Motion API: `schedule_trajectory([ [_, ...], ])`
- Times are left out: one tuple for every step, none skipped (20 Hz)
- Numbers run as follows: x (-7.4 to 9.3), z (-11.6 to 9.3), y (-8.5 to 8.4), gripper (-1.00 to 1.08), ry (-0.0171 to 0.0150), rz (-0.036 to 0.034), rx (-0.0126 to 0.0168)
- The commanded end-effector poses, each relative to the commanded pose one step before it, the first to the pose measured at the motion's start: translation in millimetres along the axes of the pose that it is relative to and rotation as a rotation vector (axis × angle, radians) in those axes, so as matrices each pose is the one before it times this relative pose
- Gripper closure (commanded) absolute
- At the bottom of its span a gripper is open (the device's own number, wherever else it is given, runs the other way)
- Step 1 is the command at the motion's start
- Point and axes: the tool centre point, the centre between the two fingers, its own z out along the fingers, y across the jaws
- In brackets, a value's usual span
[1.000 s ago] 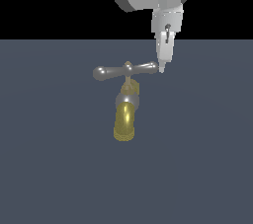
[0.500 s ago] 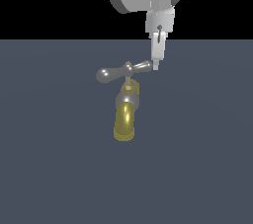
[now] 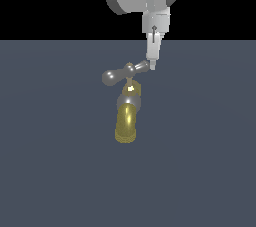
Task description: Turn on the faucet by rotating a designated handle.
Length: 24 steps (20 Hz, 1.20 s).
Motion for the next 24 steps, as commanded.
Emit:
schedule_trajectory([
  [53.9, -2.11, -0.81, 1.08, 0.01796, -0.05209, -0.00331],
  [7.75, -0.16, 0.85, 1.08, 0.0009, -0.00267, -0.00037],
  [7.61, -0.16, 0.85, 1.08, 0.00087, -0.00259, -0.00037],
  [7.53, -0.16, 0.84, 1.08, 0.00087, -0.0026, -0.00037],
  [7.41, -0.16, 0.84, 1.08, 0.00085, -0.00256, -0.00036],
  [7.26, -0.15, 0.84, 1.08, 0.00082, -0.00247, -0.00036],
  [7.16, -0.16, 0.84, 1.08, 0.00081, -0.00248, -0.00036],
  [7.01, -0.16, 0.85, 1.08, 0.00078, -0.00244, -0.00036],
  [0.0, 0.0, 0.0, 1.08, 0.0, 0.0, 0.0],
  [-59.76, 1.21, 5.66, 1.08, -0.02819, 0.07122, -0.00529],
  [5.22, -0.13, -2.72, 1.08, 0.00118, -0.00301, 0.00022],
  [5.28, -0.13, -2.75, 1.08, 0.00119, -0.00304, 0.00022],
  [5.34, -0.14, -2.78, 1.08, 0.0012, -0.00308, 0.00023],
  [5.44, -0.14, -2.82, 1.08, 0.00124, -0.00318, 0.00023],
  [5.44, -0.14, -2.84, 1.08, 0.00122, -0.00311, 0.00023],
  [5.54, -0.14, -2.88, 1.08, 0.00126, -0.00321, 0.00024],
  [5.59, -0.14, -2.9, 1.08, 0.00126, -0.00321, 0.00023],
  [5.67, -0.15, -2.94, 1.08, 0.00128, -0.00327, 0.00024],
  [5.73, -0.15, -2.97, 1.08, 0.0013, -0.0033, 0.00024],
  [5.77, -0.15, -3.0, 1.08, 0.0013, -0.0033, 0.00024],
  [5.87, -0.15, -3.04, 1.08, 0.00133, -0.00339, 0.00025],
  [5.94, -0.16, -3.07, 1.08, 0.00135, -0.00342, 0.00025],
  [5.99, -0.16, -3.1, 1.08, 0.00135, -0.00342, 0.00025],
  [6.07, -0.16, -3.14, 1.08, 0.00137, -0.00348, 0.00025],
])
